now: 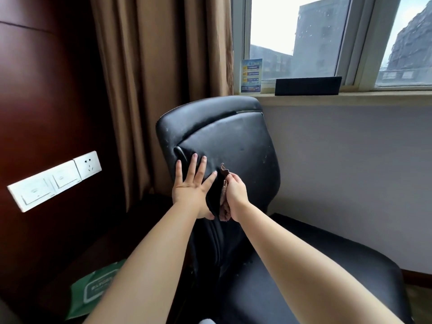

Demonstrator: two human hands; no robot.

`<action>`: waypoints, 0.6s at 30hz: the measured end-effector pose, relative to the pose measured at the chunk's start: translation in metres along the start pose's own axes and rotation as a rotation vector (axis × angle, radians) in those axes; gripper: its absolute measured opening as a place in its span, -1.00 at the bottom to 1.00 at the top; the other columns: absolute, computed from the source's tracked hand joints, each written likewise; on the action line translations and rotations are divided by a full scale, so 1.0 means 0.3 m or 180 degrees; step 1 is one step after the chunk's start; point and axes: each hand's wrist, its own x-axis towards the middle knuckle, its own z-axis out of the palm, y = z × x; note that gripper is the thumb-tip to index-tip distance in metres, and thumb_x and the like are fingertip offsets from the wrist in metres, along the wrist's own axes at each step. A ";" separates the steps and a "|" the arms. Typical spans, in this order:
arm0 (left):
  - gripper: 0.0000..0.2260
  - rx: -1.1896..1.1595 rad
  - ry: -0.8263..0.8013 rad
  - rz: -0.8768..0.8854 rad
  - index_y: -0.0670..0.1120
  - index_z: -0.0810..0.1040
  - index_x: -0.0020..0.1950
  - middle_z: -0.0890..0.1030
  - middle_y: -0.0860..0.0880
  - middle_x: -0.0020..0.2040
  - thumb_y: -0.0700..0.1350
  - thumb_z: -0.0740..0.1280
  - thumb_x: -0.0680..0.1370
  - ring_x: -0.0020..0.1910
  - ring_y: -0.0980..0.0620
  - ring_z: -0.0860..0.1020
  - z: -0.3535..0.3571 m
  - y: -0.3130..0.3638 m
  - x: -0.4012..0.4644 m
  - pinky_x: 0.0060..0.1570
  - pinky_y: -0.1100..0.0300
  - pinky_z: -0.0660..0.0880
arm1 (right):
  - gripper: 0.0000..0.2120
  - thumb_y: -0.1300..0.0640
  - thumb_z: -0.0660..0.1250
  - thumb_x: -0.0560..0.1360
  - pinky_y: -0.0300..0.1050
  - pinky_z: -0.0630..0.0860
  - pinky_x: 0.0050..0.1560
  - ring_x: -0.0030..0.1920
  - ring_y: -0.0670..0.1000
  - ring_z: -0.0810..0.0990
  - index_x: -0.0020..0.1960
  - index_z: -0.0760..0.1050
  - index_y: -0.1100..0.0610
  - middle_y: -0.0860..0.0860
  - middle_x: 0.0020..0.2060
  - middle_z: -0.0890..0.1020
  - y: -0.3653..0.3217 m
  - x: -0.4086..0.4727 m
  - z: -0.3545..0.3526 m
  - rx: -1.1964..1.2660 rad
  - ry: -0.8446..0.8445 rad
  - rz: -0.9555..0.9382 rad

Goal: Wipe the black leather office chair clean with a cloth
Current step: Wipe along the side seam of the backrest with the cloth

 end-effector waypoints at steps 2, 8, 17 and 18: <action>0.05 -0.0011 -0.0007 0.0009 0.12 -0.33 0.53 -0.53 -0.15 0.44 0.45 0.29 0.34 0.36 -0.22 -0.58 0.007 0.000 0.027 0.10 -0.28 -0.58 | -0.78 0.08 0.09 0.63 -0.13 0.49 -0.04 -0.09 -0.05 0.54 0.14 0.47 0.07 0.00 -0.09 0.59 0.005 0.026 0.010 -0.0044 0.0077 -0.0040; 0.03 0.0034 0.0147 0.0020 0.11 -0.35 0.53 -0.52 -0.15 0.45 0.44 0.27 0.37 0.38 -0.22 -0.56 0.034 0.013 0.127 0.11 -0.30 -0.57 | -0.78 0.06 0.08 0.64 -0.06 0.52 -0.01 -0.12 -0.04 0.56 0.17 0.45 0.08 -0.01 -0.12 0.58 -0.003 0.106 -0.001 -0.0168 0.0108 -0.0050; 0.04 0.0091 0.0285 0.0081 0.10 -0.39 0.51 -0.51 -0.14 0.46 0.41 0.30 0.38 0.41 -0.21 -0.51 0.061 0.017 0.273 0.32 -0.31 -0.41 | -0.75 0.11 0.03 0.65 -0.21 0.46 -0.36 -0.38 -0.06 0.49 0.19 0.43 0.13 0.01 -0.32 0.53 -0.008 0.198 -0.070 -0.0340 0.0236 -0.0045; 0.05 0.0085 0.0296 0.0083 0.10 -0.38 0.52 -0.50 -0.14 0.47 0.40 0.31 0.38 0.43 -0.21 -0.49 0.060 0.021 0.290 0.34 -0.31 -0.37 | -0.75 0.10 0.02 0.65 -0.19 0.45 -0.39 -0.43 -0.07 0.46 0.19 0.43 0.13 0.02 -0.36 0.50 -0.007 0.209 -0.078 -0.0358 0.0249 -0.0038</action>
